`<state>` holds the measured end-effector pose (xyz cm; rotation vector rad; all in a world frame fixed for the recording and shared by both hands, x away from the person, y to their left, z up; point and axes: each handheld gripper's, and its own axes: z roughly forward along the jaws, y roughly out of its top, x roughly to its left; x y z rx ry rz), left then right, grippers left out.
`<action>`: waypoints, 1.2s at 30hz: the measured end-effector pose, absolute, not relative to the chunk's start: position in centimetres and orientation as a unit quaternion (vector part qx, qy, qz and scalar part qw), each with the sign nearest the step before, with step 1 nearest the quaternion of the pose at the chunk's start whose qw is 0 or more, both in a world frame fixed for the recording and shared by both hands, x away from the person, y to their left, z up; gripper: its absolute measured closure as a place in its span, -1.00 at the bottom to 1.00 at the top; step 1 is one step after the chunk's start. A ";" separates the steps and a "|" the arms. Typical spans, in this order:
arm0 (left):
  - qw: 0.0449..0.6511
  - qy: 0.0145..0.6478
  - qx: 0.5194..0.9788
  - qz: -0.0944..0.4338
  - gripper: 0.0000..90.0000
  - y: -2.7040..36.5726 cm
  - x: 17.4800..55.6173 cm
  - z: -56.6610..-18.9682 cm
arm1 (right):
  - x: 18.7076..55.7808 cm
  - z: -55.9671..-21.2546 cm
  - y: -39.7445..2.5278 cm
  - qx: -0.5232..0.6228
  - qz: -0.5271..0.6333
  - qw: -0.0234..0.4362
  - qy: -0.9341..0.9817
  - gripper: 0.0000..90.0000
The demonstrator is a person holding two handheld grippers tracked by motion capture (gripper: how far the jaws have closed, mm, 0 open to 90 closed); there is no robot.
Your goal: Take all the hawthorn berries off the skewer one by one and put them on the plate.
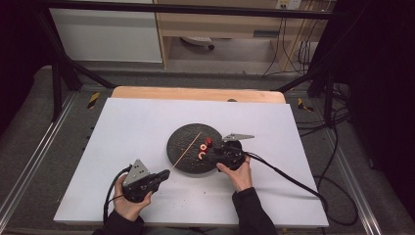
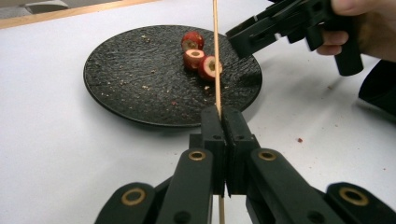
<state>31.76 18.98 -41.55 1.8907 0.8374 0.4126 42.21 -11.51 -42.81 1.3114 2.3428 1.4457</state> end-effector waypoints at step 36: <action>0.467 0.372 0.788 0.147 0.97 18.1 34.6 -39.6 | 37.7 -44.6 -22.1 0.391 0.428 0.116 0.806 -0.97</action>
